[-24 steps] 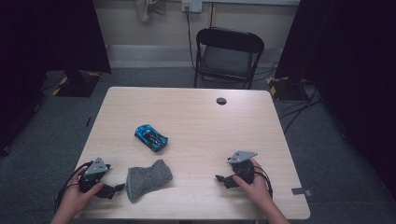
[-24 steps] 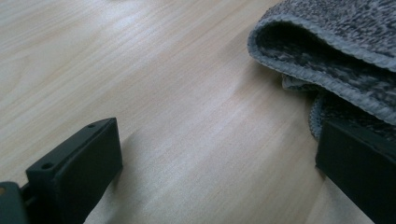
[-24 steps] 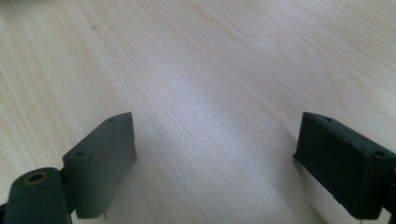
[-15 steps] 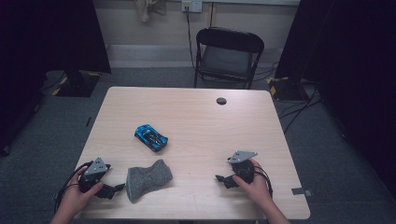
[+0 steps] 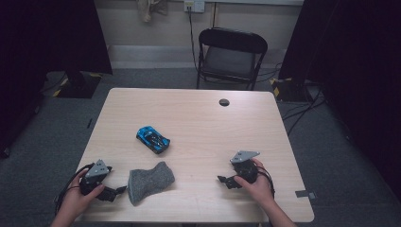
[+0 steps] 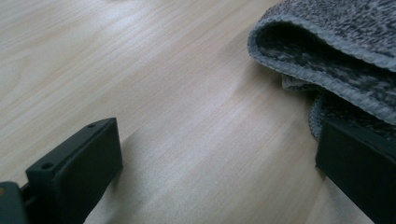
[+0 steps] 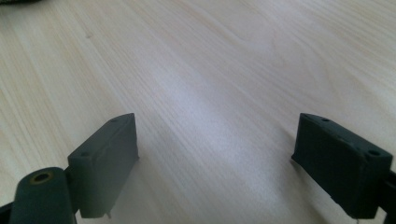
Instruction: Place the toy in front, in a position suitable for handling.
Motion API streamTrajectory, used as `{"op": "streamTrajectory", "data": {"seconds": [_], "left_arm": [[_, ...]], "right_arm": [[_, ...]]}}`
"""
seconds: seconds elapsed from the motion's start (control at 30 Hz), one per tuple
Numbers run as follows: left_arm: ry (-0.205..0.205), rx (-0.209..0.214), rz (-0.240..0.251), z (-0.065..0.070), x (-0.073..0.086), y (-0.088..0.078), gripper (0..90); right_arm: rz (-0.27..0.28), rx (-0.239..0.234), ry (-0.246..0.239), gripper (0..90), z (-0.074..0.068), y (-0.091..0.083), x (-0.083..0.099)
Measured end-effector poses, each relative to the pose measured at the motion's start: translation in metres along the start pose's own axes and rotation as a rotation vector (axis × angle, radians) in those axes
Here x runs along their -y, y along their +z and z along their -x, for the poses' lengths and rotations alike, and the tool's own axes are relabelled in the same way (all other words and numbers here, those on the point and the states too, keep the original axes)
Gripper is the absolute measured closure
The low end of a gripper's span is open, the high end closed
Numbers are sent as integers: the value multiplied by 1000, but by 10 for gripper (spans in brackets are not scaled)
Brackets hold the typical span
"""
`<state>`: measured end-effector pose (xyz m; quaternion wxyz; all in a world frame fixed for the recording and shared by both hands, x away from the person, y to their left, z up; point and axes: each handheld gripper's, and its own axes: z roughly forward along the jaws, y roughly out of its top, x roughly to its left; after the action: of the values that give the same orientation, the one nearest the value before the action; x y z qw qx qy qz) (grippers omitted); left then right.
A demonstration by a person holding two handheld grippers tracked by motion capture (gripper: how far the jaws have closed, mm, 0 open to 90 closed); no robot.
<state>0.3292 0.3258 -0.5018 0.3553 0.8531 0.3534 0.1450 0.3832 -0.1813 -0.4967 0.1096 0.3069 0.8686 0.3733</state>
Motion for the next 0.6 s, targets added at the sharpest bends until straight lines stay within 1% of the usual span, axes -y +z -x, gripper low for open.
{"op": "streamTrajectory", "data": {"seconds": [0.1, 0.17, 0.23, 0.27, 0.3, 0.4, 0.5, 0.6], "left_arm": [[0, 0, 0, 0, 0, 0, 0], [0, 1, 0, 0, 0, 0, 0], [0, 0, 0, 0, 0, 0, 0], [0, 0, 0, 0, 0, 0, 0], [0, 0, 0, 0, 0, 0, 0], [0, 0, 0, 0, 0, 0, 0], [0, 0, 0, 0, 0, 0, 0], [0, 0, 0, 0, 0, 0, 0]], "right_arm": [[-8, -10, -7, 132, 0, 3, -7], [-25, -16, -13, 132, -1, 7, -12], [-23, -14, -25, 132, -3, 11, -18], [-20, -22, -27, 132, -3, 12, -22], [-15, -30, -24, 132, -4, 14, -26], [-3, -30, -20, 132, -7, 19, -38], [7, -39, 5, 132, -9, 27, -49], [1, -49, 2, 132, -13, 34, -58]]}}
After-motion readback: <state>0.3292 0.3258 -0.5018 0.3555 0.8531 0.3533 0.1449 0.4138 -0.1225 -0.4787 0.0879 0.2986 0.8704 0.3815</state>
